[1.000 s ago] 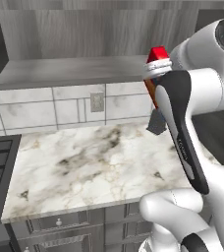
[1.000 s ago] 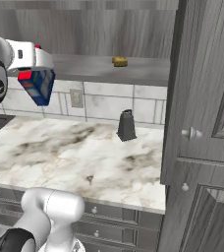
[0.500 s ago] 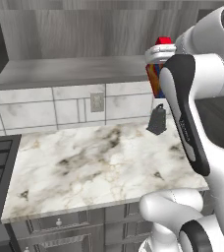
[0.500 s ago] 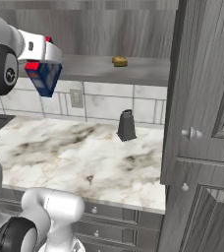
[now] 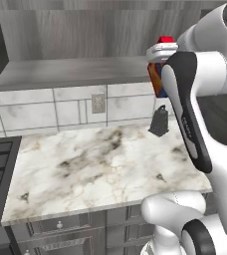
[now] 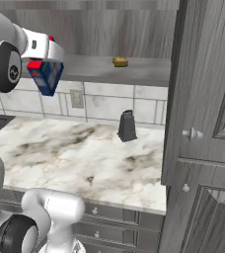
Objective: Pick the boxed food and boxed food from the counter and place them in the cabinets closest to them.
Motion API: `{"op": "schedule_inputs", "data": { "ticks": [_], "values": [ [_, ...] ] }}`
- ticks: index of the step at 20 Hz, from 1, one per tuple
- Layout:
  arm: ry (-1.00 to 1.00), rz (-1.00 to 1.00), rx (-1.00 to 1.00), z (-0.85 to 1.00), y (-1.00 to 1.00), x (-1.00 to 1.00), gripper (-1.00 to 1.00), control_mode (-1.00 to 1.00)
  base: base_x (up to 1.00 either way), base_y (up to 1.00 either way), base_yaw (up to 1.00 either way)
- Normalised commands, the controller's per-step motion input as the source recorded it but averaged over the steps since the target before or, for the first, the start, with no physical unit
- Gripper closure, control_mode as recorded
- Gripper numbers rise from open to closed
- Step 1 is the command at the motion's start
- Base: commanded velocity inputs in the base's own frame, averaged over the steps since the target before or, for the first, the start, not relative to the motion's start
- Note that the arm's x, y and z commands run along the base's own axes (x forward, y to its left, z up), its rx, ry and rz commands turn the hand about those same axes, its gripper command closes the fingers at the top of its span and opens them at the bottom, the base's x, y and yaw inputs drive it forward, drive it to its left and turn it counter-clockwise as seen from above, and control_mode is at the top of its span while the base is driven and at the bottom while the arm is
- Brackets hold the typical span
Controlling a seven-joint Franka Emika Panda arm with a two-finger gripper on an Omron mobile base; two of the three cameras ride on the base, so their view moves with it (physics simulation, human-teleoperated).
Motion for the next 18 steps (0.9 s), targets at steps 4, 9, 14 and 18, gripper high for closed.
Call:
{"op": "schedule_inputs", "data": {
  "ticks": [4, 9, 14, 18],
  "values": [
    [0.0, 0.0, 0.0, -0.01, 0.0, 0.33, 1.0, -1.0, 0.0, 0.0, 0.0],
    [0.0, -0.01, 0.02, 0.05, 0.0, 0.45, 1.0, -1.0, 0.0, 0.0, 0.0],
    [0.0, -0.01, 0.01, 0.04, 0.0, 0.51, 1.0, -1.0, 0.0, 0.0, 0.0],
    [0.0, -0.02, 0.0, 0.0, 0.03, 0.53, 1.0, -1.0, 0.0, 0.0, 0.0]
  ]
}}
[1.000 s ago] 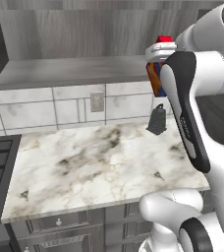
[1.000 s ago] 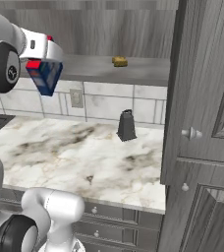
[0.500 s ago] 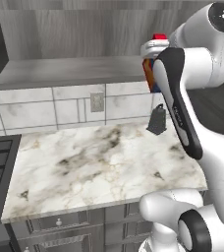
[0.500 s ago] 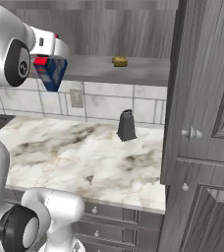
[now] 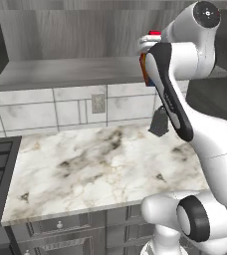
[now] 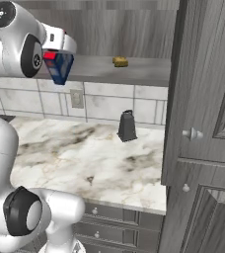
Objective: Pick the boxed food and boxed food from the counter and place them in the cabinets closest to them.
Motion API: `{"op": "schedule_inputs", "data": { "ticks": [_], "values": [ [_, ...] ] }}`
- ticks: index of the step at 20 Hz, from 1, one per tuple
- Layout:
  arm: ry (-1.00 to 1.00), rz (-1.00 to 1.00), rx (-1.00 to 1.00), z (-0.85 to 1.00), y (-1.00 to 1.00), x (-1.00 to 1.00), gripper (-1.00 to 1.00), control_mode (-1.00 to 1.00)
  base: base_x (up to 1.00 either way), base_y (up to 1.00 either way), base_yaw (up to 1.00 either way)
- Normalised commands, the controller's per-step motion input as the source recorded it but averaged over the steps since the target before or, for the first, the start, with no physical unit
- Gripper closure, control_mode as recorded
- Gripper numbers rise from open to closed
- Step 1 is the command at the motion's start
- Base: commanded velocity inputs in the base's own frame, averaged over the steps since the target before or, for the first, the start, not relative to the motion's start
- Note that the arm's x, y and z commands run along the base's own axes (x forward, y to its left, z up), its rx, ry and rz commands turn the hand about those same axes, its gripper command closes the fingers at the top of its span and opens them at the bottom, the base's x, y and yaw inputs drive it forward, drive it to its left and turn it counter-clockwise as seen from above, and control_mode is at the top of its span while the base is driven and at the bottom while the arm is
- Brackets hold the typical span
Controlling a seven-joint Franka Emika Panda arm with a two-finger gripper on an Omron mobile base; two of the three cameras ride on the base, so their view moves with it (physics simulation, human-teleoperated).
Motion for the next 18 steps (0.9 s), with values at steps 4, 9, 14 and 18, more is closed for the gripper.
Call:
{"op": "schedule_inputs", "data": {
  "ticks": [4, 9, 14, 18],
  "values": [
    [0.0, -0.01, 0.0, -0.01, 0.05, 0.55, 1.0, -1.0, 0.0, 0.0, 0.0],
    [0.0, -0.02, 0.0, 0.0, 0.06, 0.64, 1.0, -1.0, 0.0, 0.0, 0.0],
    [0.01, -0.02, 0.0, 0.0, 0.02, 0.66, 1.0, -1.0, 0.0, 0.0, 0.0],
    [0.06, -0.01, 0.0, 0.0, 0.01, 0.62, 1.0, -1.0, 0.0, 0.0, 0.0]
  ]
}}
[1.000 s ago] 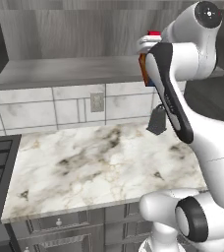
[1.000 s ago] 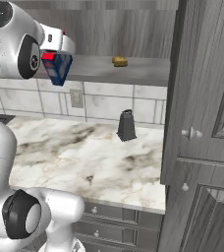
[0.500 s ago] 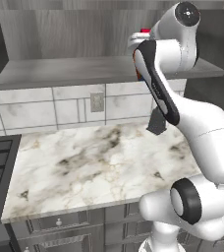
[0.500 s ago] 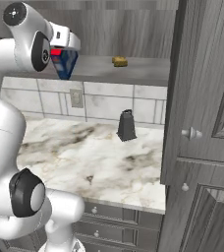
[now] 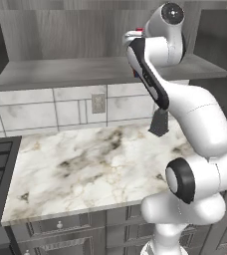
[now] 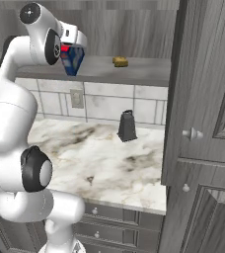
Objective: Pick the boxed food and boxed food from the counter and place them in the cabinets closest to them.
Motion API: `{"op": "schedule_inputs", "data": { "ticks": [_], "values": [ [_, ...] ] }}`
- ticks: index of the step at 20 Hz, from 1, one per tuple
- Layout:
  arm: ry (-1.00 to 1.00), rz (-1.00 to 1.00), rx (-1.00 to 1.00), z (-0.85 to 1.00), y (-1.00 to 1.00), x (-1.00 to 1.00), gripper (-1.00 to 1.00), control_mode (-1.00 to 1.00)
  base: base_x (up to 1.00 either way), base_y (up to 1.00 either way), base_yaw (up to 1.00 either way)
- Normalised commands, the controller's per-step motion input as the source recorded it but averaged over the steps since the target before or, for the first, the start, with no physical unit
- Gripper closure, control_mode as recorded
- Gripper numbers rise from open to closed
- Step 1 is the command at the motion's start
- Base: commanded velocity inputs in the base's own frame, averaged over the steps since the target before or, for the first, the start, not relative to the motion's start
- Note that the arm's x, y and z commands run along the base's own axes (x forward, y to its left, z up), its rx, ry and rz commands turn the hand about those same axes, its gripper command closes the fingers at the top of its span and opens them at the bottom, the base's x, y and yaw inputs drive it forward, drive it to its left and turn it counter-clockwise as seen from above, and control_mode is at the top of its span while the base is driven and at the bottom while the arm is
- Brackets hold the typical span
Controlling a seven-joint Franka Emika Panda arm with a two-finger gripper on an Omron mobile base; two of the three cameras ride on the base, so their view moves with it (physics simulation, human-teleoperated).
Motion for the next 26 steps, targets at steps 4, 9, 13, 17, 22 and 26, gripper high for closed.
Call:
{"op": "schedule_inputs", "data": {
  "ticks": [4, 9, 13, 17, 22, 26],
  "values": [
    [0.03, 0.0, 0.0, 0.0, 0.0, 0.2, 1.0, -1.0, 0.0, 0.0, 0.0],
    [0.0, 0.0, 0.0, 0.0, 0.0, 0.0, 1.0, -1.0, 0.0, 0.0, 0.0],
    [-0.01, 0.0, 0.0, -0.13, 0.0, 0.0, 1.0, -1.0, 0.0, 0.0, 0.0],
    [-0.02, 0.0, 0.0, -0.05, 0.01, 0.01, -1.0, -1.0, 0.0, 0.0, 0.0],
    [-0.01, 0.0, 0.0, 0.0, 0.0, 0.06, -1.0, -1.0, 0.0, 0.0, 0.0],
    [-0.08, -0.02, 0.01, 0.04, 0.02, 0.48, -1.0, -1.0, 0.0, 0.0, 0.0]
  ]
}}
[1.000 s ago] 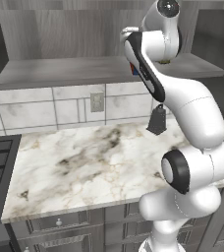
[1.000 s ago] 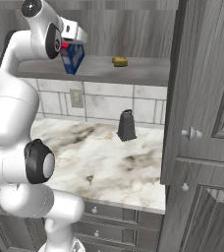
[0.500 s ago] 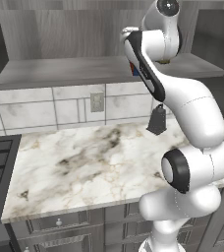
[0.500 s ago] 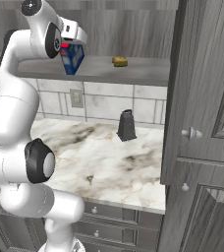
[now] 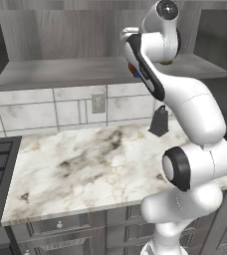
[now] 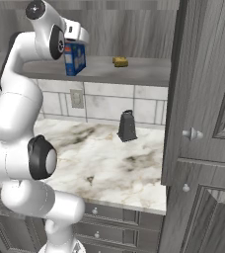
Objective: Pick the boxed food and boxed food from the counter and place them in the cabinets closest to them.
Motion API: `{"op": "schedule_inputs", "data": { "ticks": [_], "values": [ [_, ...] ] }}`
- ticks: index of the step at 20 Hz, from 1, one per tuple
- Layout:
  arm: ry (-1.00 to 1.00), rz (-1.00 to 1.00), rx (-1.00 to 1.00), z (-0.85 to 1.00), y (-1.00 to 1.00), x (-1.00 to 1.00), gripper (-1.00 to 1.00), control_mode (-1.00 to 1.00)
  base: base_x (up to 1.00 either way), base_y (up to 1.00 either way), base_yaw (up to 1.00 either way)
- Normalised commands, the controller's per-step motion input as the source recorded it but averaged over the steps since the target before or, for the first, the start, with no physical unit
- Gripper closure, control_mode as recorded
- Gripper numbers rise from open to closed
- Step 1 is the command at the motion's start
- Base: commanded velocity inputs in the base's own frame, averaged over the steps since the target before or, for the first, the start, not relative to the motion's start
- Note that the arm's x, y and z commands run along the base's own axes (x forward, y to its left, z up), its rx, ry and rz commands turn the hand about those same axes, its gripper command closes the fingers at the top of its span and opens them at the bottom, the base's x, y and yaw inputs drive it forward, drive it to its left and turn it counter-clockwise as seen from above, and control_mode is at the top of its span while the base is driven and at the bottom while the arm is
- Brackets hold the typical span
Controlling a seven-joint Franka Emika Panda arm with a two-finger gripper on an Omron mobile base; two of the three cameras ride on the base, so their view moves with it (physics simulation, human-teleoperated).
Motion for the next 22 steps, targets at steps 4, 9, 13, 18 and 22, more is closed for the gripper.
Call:
{"op": "schedule_inputs", "data": {
  "ticks": [4, 9, 13, 18, 22],
  "values": [
    [-0.1, -0.04, 0.0, 0.09, 0.08, 0.47, -1.0, -1.0, 0.0, 0.0, 0.0],
    [-0.06, 0.01, 0.0, 0.03, 0.0, -0.73, -1.0, -1.0, 0.0, 0.0, 0.0],
    [-0.05, 0.04, 0.0, 0.09, 0.0, -1.0, -1.0, -1.0, 0.0, 0.0, 0.0],
    [-0.05, 0.06, -0.01, 0.11, -0.02, -1.0, -1.0, -1.0, 0.0, 0.0, 0.0],
    [-0.07, 0.05, 0.0, 0.0, -0.12, -1.0, -1.0, -1.0, 0.0, 0.0, 0.0]
  ]
}}
